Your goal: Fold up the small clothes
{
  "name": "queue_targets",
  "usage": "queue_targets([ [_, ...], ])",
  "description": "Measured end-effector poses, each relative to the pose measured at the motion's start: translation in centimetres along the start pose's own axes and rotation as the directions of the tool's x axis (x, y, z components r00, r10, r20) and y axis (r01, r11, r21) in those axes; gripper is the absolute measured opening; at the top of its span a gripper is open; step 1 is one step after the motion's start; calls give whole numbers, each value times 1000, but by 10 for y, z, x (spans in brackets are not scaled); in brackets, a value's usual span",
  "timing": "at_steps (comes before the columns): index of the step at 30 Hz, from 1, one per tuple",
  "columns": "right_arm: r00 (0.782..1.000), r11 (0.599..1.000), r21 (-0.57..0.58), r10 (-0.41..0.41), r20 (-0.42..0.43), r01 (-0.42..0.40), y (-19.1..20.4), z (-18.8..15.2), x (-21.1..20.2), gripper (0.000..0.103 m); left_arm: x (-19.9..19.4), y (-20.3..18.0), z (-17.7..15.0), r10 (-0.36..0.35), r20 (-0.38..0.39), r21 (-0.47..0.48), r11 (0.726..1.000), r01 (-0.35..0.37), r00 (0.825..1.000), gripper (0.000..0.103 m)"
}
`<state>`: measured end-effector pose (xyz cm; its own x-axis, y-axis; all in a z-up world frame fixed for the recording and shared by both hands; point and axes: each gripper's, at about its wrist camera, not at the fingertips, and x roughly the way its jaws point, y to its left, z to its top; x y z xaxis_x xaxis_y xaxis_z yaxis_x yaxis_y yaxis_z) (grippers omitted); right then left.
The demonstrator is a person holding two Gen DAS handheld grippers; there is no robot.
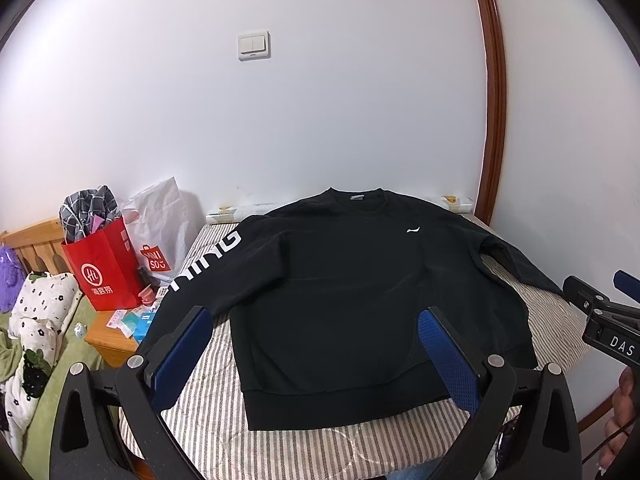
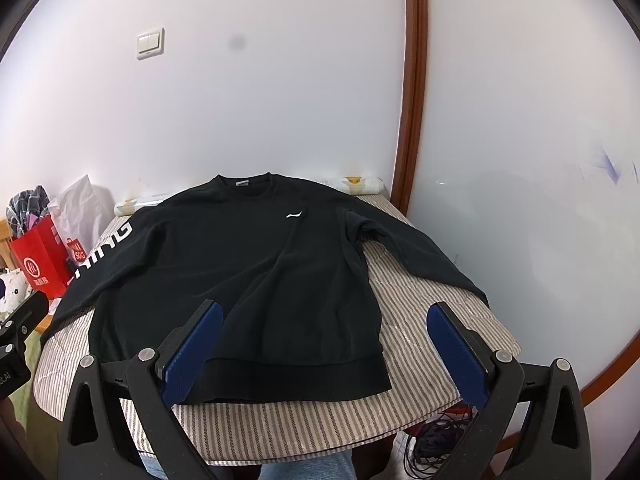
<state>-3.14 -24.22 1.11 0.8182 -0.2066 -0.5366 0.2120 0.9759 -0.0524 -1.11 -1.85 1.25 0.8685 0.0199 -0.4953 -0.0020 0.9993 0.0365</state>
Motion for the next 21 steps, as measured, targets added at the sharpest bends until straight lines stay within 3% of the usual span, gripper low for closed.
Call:
queue_targets([
  [21,1000,1000,-1,3,5,-3,0,-2,-1,101,-1,-2,-1,1,-1,-1,1000,-1,1000,103],
])
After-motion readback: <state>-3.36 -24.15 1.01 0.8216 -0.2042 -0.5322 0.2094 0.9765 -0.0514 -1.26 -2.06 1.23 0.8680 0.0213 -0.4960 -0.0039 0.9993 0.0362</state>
